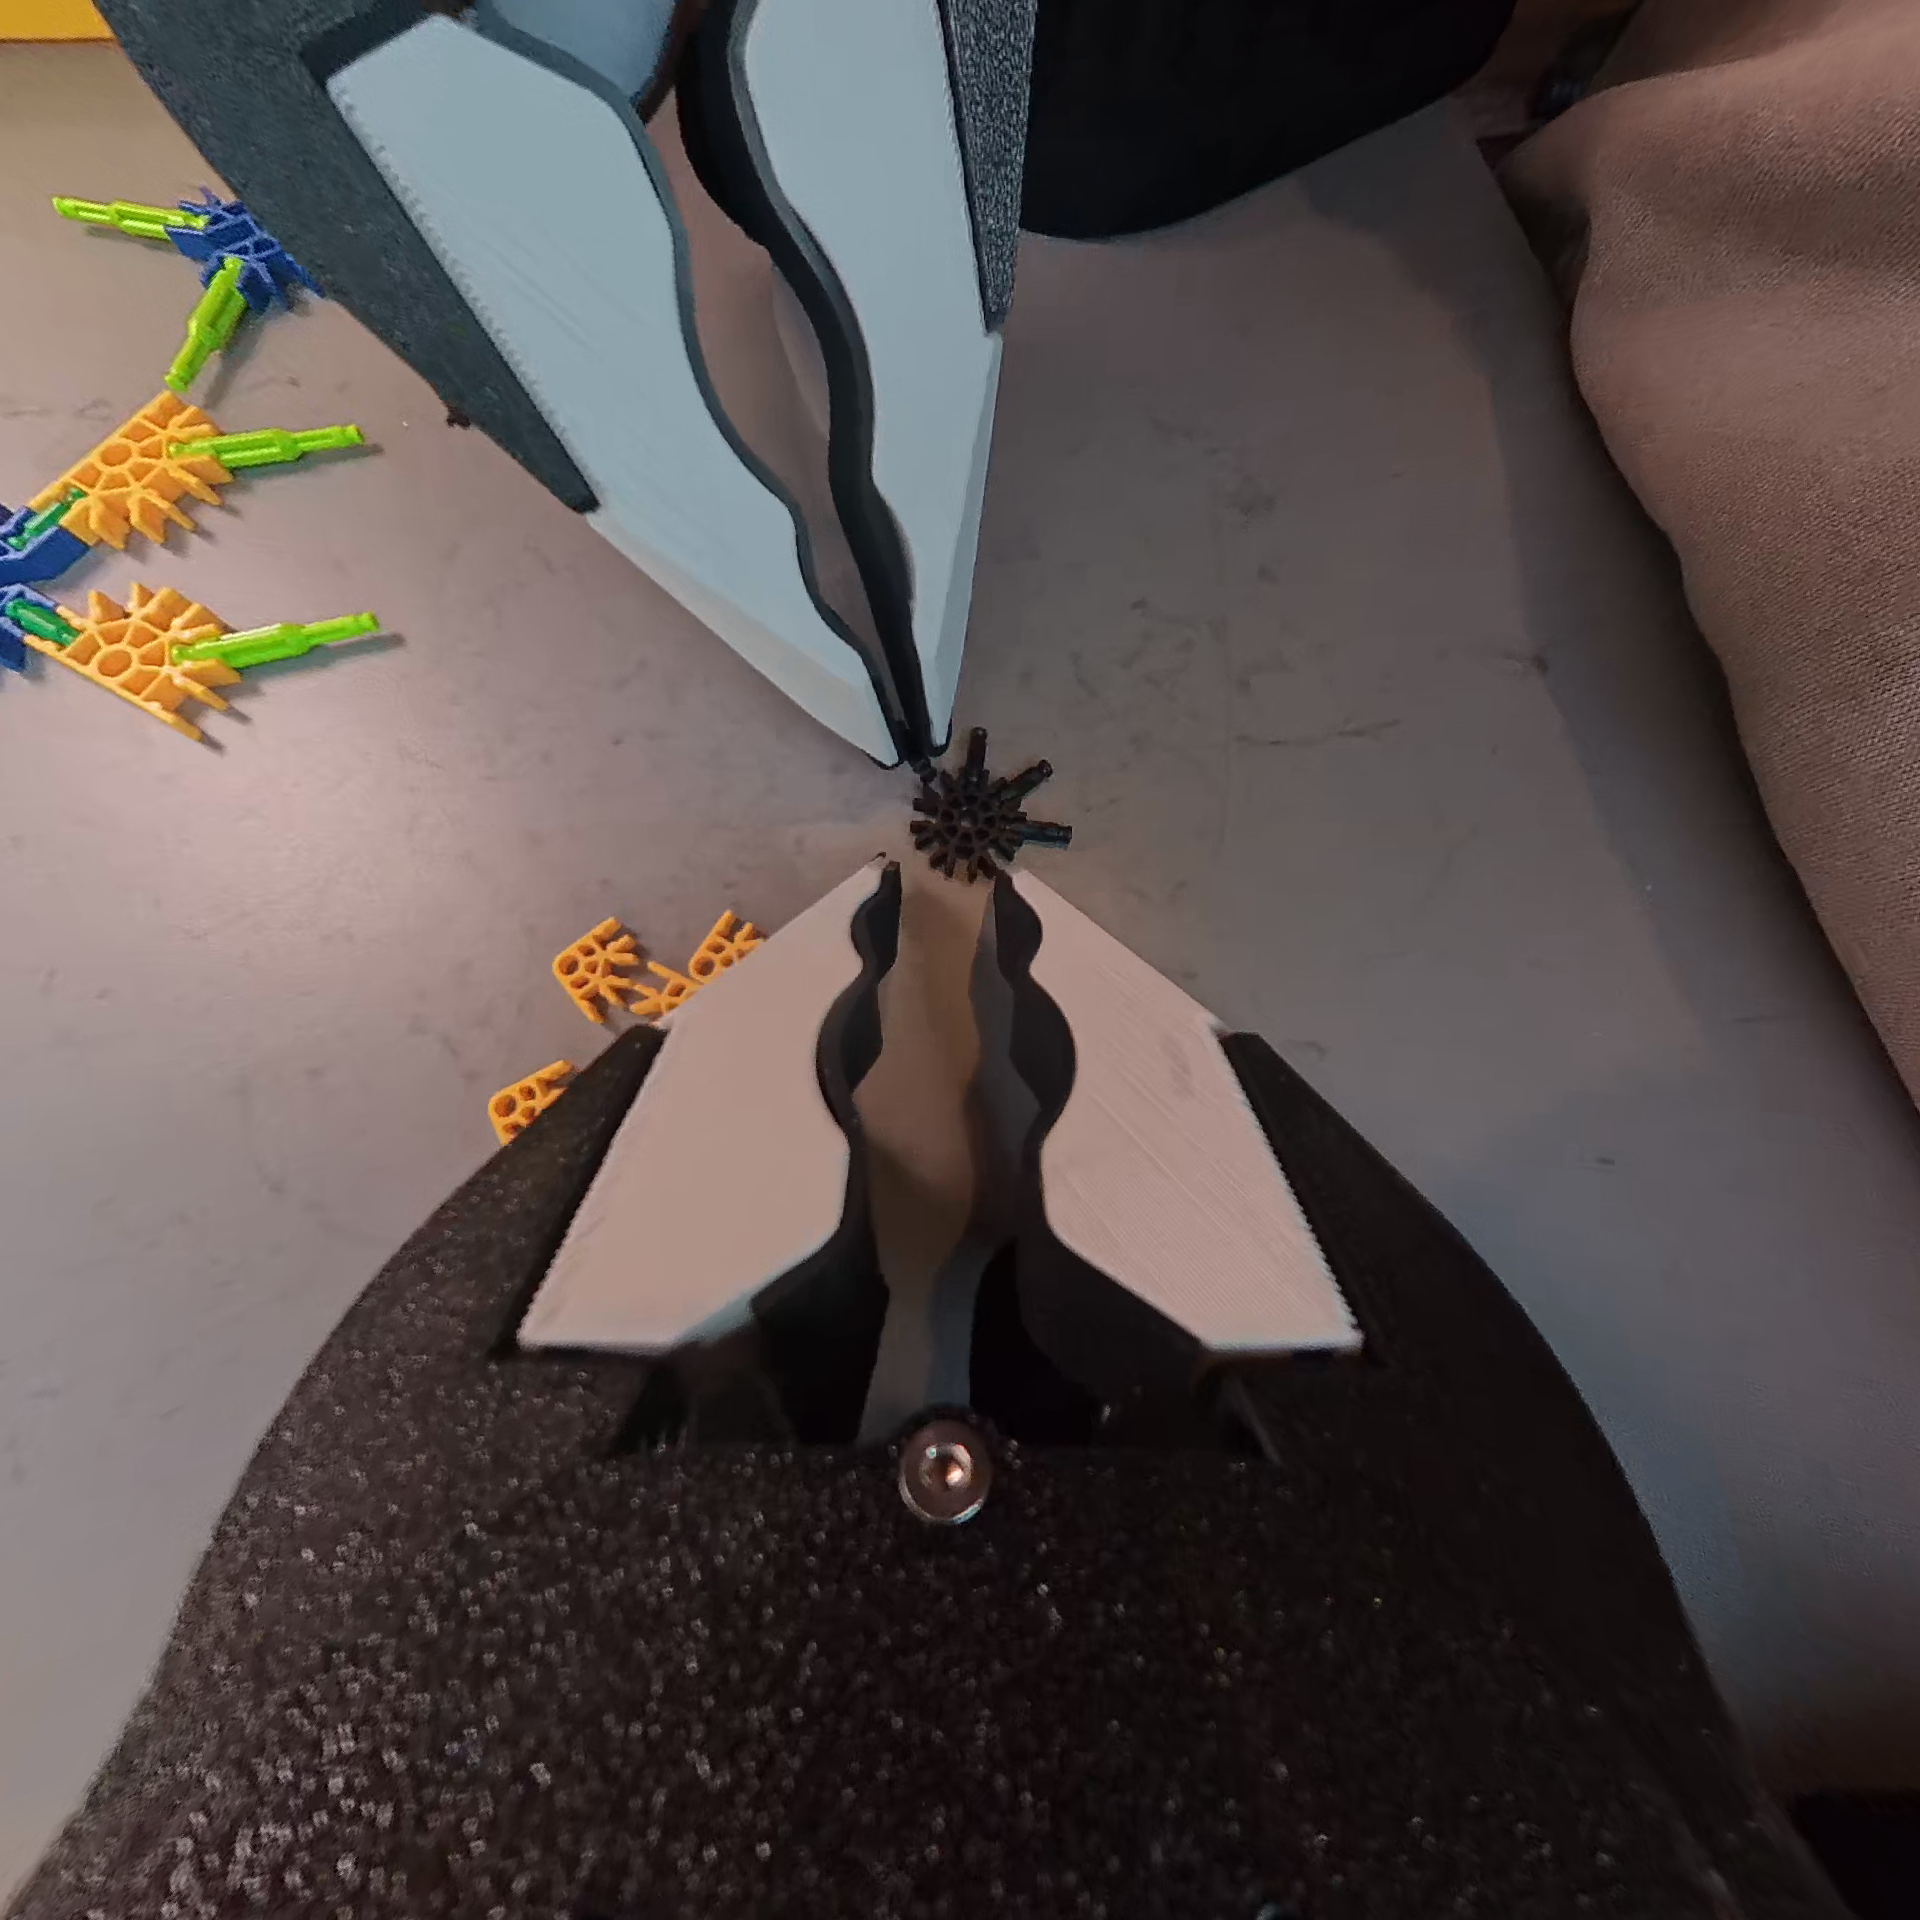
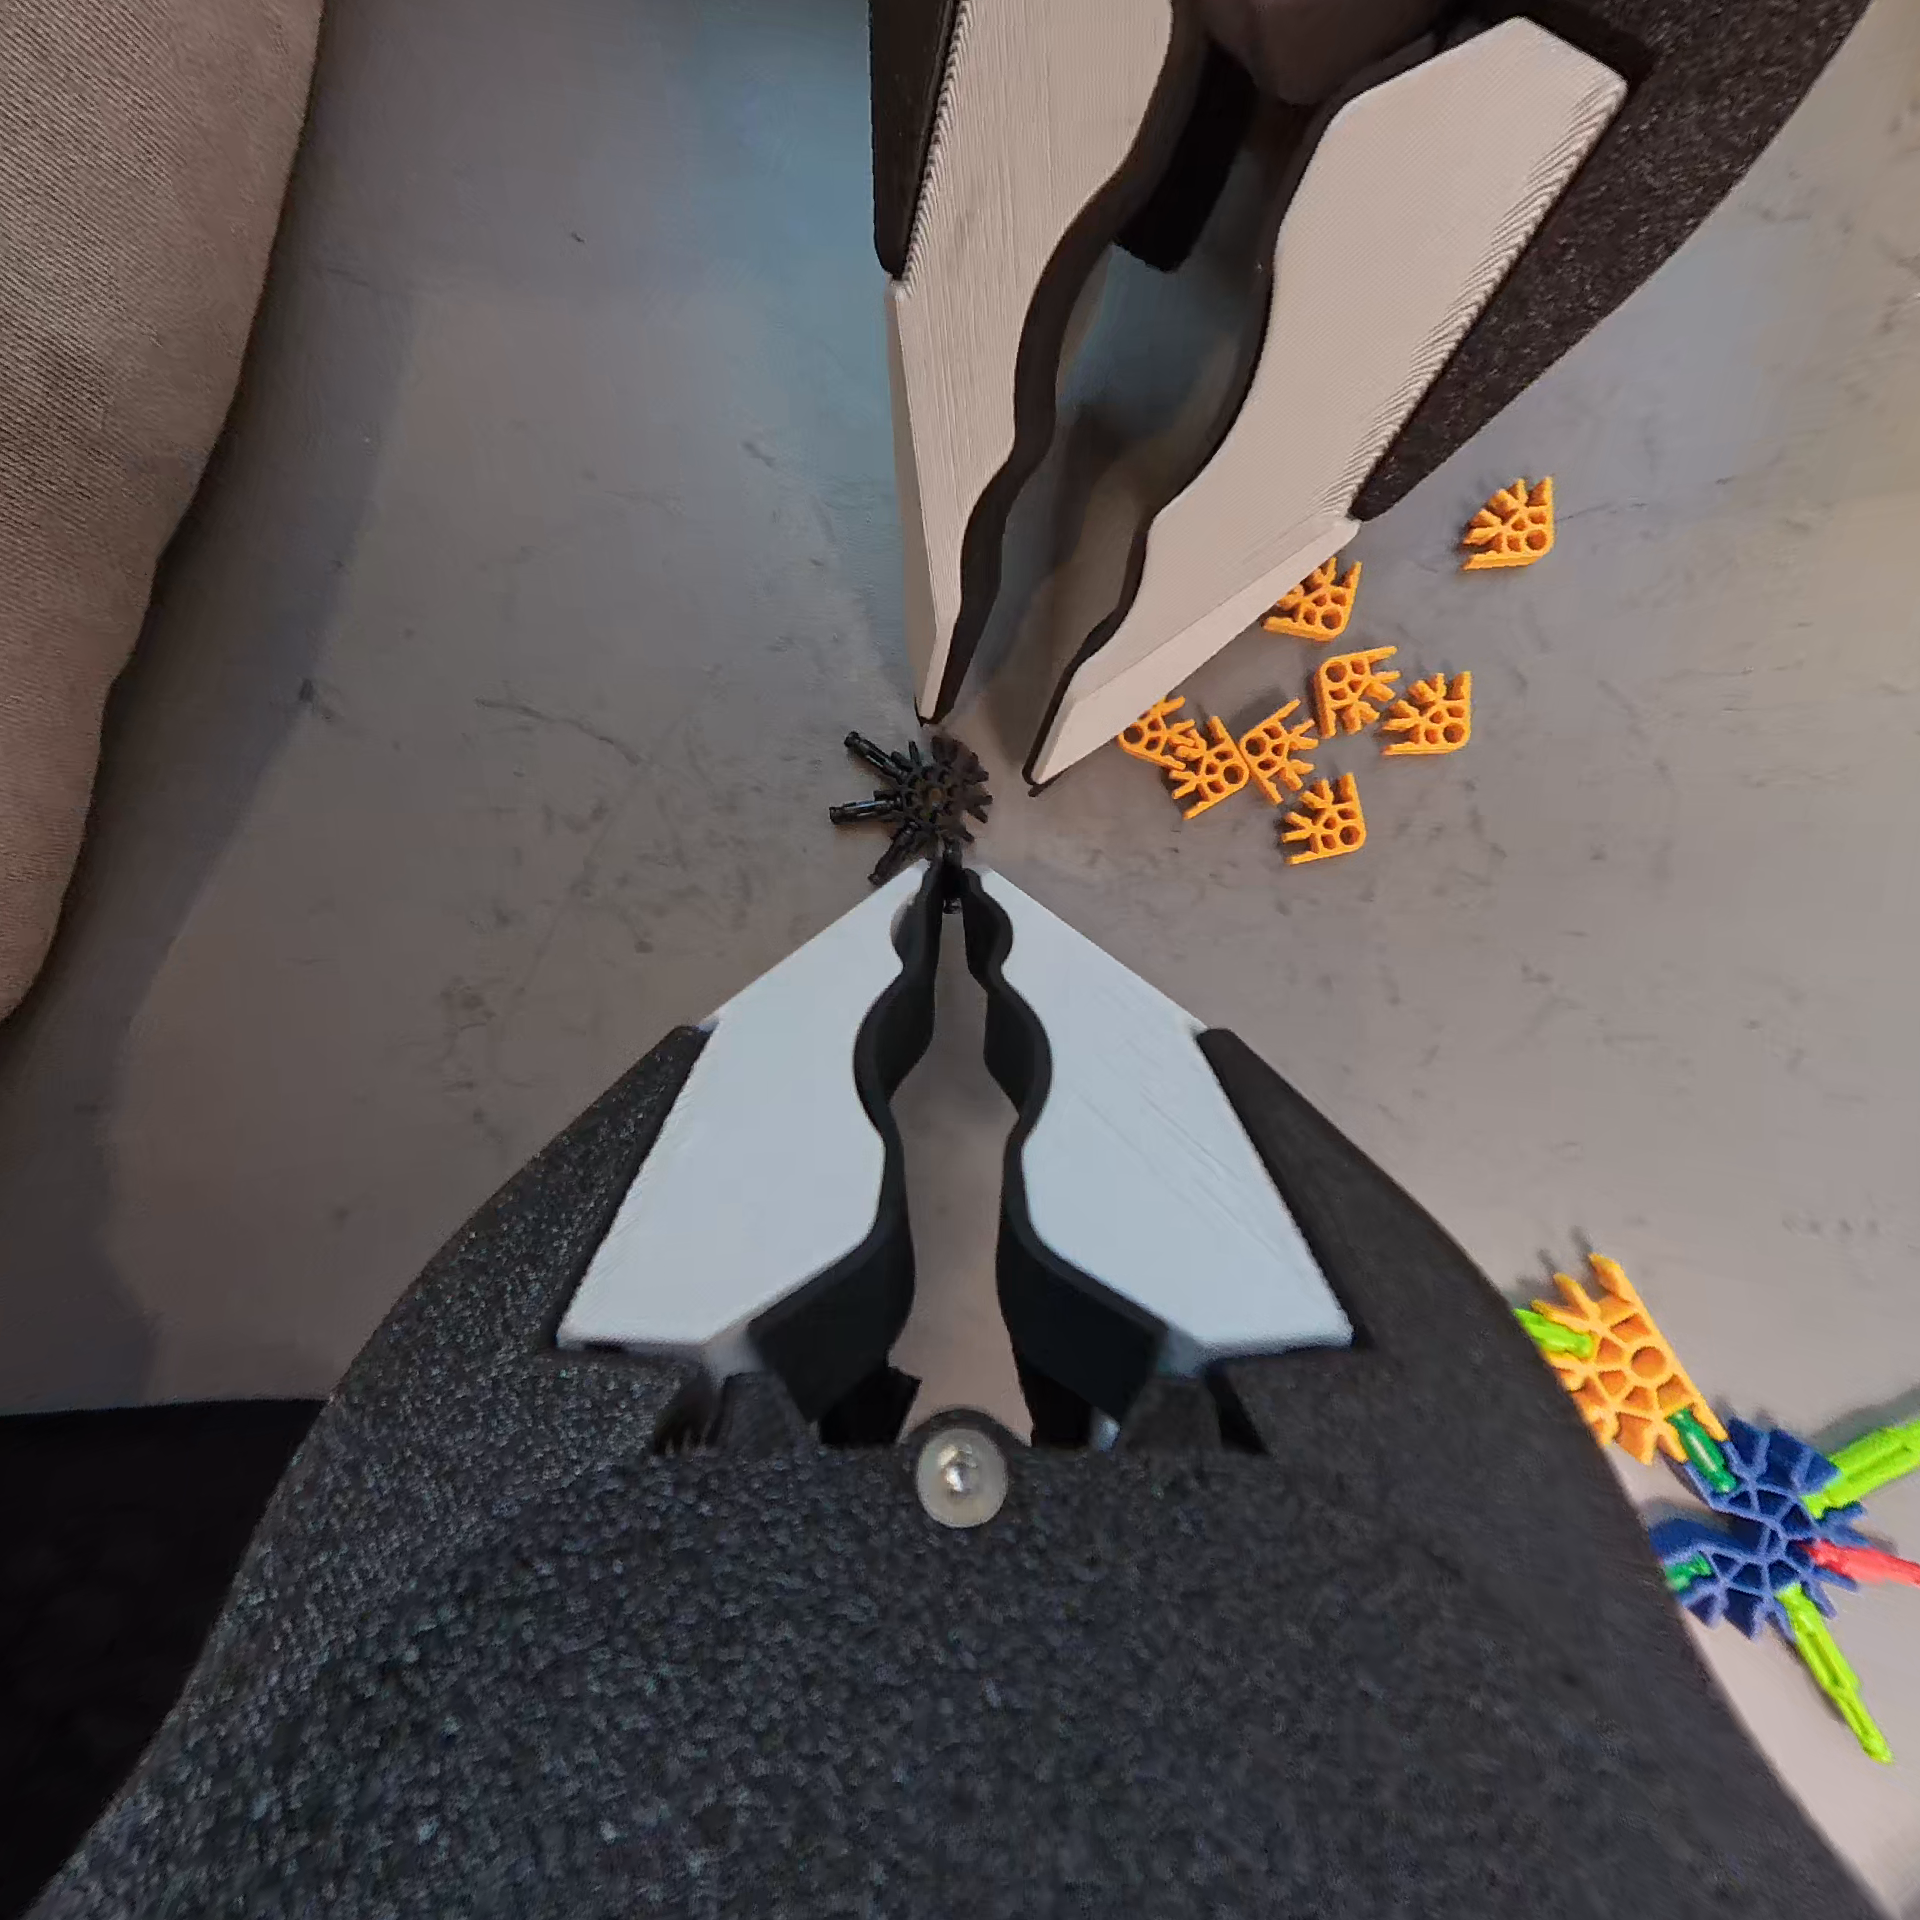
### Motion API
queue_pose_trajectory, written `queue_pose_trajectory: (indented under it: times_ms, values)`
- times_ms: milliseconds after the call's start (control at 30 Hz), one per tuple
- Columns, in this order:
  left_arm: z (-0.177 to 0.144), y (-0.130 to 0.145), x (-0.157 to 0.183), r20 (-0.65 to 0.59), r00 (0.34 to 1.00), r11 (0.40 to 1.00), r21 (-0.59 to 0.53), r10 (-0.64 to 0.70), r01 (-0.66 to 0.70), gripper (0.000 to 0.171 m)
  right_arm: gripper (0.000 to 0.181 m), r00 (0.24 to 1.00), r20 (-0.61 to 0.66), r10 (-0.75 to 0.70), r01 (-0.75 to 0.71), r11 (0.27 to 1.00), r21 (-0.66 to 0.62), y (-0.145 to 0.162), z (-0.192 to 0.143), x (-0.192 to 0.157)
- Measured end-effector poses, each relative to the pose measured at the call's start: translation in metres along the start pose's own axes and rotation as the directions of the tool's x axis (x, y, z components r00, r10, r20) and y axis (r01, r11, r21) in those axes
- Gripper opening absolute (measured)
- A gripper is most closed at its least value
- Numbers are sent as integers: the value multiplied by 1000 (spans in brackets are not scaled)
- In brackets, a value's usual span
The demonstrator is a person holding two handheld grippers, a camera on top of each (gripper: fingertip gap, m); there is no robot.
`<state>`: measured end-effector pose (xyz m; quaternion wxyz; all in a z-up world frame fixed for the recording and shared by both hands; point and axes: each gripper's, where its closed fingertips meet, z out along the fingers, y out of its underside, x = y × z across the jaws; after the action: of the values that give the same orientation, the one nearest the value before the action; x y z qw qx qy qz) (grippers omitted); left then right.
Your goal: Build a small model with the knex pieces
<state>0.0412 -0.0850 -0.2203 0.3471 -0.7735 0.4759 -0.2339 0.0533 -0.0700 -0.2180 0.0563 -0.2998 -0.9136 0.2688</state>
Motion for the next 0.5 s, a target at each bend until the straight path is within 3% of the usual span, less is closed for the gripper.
queue_pose_trajectory:
  times_ms: [200, 500]
  values:
    - [4, 1, 3, -3, 1000, 1000, -10, 1, -1, 16, 1, 999, 12, -44, 45, 997, -63, 3, 5, -1]
    - [5, 0, 4, -2, 1000, 1000, -8, 3, -3, 13, 1, 999, 18, -30, 31, 998, -50, 1, 5, -3]
